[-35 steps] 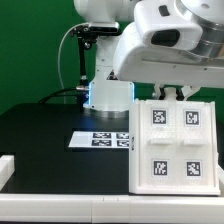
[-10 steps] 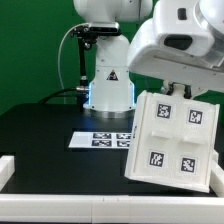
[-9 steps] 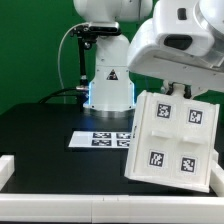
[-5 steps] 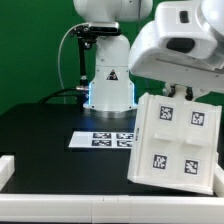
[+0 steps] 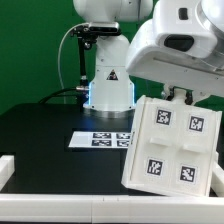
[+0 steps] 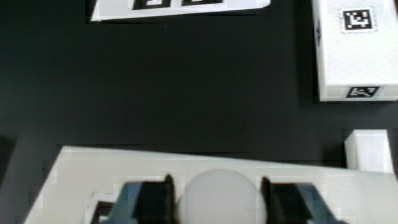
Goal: Assemble cabinet
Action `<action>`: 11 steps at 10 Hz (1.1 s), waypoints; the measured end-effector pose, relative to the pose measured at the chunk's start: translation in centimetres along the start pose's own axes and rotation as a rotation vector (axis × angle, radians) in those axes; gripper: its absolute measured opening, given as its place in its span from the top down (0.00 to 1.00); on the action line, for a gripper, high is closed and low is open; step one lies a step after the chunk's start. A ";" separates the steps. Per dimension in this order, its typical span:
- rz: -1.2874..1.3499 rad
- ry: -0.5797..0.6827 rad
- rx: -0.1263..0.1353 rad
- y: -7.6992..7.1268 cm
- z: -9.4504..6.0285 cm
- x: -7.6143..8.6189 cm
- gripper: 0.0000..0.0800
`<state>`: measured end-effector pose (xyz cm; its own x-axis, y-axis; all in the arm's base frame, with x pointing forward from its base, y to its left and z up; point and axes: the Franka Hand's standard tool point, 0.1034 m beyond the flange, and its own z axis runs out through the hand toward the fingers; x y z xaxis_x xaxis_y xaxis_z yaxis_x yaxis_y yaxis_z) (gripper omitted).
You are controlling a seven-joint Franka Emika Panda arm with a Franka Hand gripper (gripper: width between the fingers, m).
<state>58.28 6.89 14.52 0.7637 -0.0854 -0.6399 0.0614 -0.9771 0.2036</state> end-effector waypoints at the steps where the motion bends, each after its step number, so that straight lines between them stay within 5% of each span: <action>1: 0.001 0.000 0.001 0.1 0.0 0.0 0.72; 4: -0.038 0.012 -0.002 -0.7 -0.4 0.2 0.72; 11: -0.066 0.045 0.000 0.3 -1.6 1.9 0.72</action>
Offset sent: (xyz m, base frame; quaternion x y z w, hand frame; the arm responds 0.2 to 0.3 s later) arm 0.0181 0.0263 0.0028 0.0164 0.0399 -0.0823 0.9957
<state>60.76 6.75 14.54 0.7862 -0.0118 -0.6179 0.1128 -0.9803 0.1622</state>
